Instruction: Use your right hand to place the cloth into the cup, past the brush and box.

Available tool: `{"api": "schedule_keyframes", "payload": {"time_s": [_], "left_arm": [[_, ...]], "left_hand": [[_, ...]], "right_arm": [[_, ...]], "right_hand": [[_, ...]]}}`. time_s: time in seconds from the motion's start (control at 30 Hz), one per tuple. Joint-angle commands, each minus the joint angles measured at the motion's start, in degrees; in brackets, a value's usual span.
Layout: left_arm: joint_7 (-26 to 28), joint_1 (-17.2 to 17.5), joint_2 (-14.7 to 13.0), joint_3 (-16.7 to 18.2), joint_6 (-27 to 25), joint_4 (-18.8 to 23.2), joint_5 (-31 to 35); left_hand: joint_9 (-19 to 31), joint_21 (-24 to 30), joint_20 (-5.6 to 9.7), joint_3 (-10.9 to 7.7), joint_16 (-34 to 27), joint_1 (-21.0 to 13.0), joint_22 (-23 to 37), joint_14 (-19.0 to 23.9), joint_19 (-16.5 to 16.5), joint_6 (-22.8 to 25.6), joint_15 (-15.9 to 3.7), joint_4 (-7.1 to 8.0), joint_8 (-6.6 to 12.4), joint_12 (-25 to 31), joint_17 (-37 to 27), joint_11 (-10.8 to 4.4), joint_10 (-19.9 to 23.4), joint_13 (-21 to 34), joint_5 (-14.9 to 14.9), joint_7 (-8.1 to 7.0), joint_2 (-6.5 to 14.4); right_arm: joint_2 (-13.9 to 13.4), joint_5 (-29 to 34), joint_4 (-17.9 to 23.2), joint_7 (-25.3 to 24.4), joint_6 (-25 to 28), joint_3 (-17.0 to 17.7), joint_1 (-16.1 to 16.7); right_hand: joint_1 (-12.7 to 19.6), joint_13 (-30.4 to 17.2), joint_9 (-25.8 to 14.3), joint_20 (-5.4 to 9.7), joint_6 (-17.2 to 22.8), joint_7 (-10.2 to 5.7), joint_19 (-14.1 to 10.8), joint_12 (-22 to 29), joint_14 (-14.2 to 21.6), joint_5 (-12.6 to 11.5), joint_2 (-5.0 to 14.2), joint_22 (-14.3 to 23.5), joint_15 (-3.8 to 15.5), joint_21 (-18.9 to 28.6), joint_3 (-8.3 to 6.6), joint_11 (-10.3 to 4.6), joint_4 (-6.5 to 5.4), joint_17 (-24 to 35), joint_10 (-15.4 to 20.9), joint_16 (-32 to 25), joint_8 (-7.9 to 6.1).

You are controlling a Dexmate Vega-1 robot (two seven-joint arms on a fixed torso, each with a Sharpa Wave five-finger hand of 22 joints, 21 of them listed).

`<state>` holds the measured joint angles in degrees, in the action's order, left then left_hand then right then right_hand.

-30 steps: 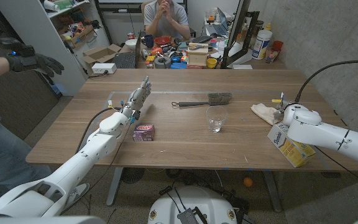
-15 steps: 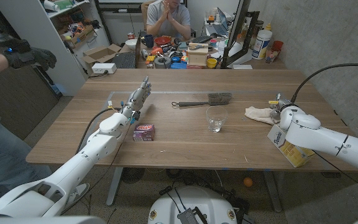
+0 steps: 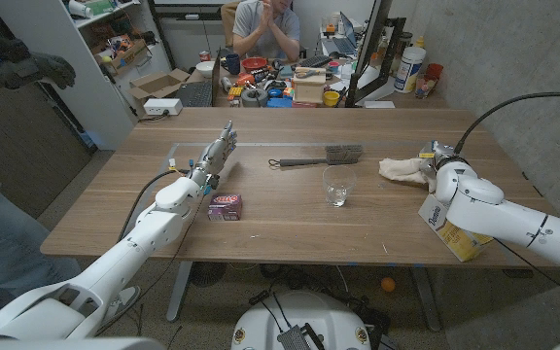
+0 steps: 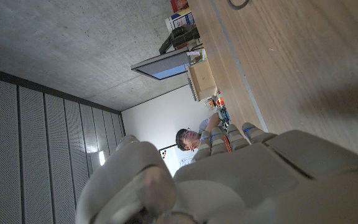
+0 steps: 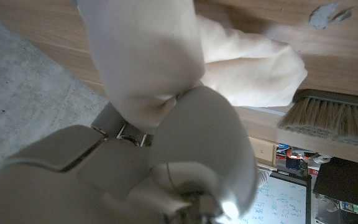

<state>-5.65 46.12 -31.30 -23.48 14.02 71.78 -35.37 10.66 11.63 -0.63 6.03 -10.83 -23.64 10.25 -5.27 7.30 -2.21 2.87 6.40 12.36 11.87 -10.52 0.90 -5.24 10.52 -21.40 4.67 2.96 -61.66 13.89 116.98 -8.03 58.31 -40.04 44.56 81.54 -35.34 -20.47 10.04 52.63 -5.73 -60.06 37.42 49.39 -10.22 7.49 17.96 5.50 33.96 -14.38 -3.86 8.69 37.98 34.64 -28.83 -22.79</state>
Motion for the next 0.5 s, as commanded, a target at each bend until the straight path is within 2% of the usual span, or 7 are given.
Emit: {"api": "schedule_keyframes", "payload": {"time_s": [0.03, 0.27, 0.5], "left_arm": [[-0.5, -0.4, 0.0, -0.2, -0.2, -0.3, 0.0], [-1.1, -1.2, 0.4, -0.7, -0.3, -1.2, 0.1], [-2.2, -2.2, 1.4, -1.1, 0.4, -2.8, 0.1]], "left_hand": [[0.2, 0.2, -0.32, 0.39, -0.2, 0.0, 0.3, 0.3, 0.3, 0.5, -0.11, 0.19, 0.25, 0.1, -0.2, -0.17, 0.0, 0.3, -0.3, 0.06, 0.6], [0.2, 0.3, -0.36, 0.46, -0.2, -0.1, 0.3, 0.3, 0.2, 0.5, -0.10, 0.18, 0.19, 0.1, -0.2, -0.24, 0.1, 0.3, -0.3, 0.05, 0.6], [0.2, 0.2, -0.35, 0.52, -0.2, -0.1, 0.3, 0.3, 0.3, 0.6, -0.14, 0.17, 0.16, 0.0, -0.2, -0.23, 0.0, 0.3, -0.3, 0.11, 0.6]], "right_arm": [[-2.7, 1.8, 6.6, -2.7, 1.4, 3.5, 3.0], [-4.6, 2.2, 13.2, -3.4, 4.1, 5.7, 5.5], [-6.1, 5.4, 18.7, -1.6, 7.1, 3.3, 3.8]], "right_hand": [[0.6, -2.6, -0.2, 2.99, 1.2, -0.09, 1.0, 2.2, 2.6, -0.2, 0.11, 0.9, 7.97, 1.8, 0.73, -0.75, 0.07, 0.8, 2.4, 0.0, 0.34], [1.1, -4.1, 0.0, 3.09, 1.8, 0.10, 1.5, 2.9, 3.2, -0.2, 0.06, 1.4, 7.97, 2.7, 0.85, -0.77, 0.22, 1.2, 2.7, 0.1, 0.58], [1.4, -5.7, 0.2, 3.10, 2.7, 0.66, 2.2, 3.7, 3.8, -0.3, 0.02, 2.0, 7.96, 4.1, 0.99, -0.71, 0.18, 1.5, 3.5, 0.5, 0.90]]}}
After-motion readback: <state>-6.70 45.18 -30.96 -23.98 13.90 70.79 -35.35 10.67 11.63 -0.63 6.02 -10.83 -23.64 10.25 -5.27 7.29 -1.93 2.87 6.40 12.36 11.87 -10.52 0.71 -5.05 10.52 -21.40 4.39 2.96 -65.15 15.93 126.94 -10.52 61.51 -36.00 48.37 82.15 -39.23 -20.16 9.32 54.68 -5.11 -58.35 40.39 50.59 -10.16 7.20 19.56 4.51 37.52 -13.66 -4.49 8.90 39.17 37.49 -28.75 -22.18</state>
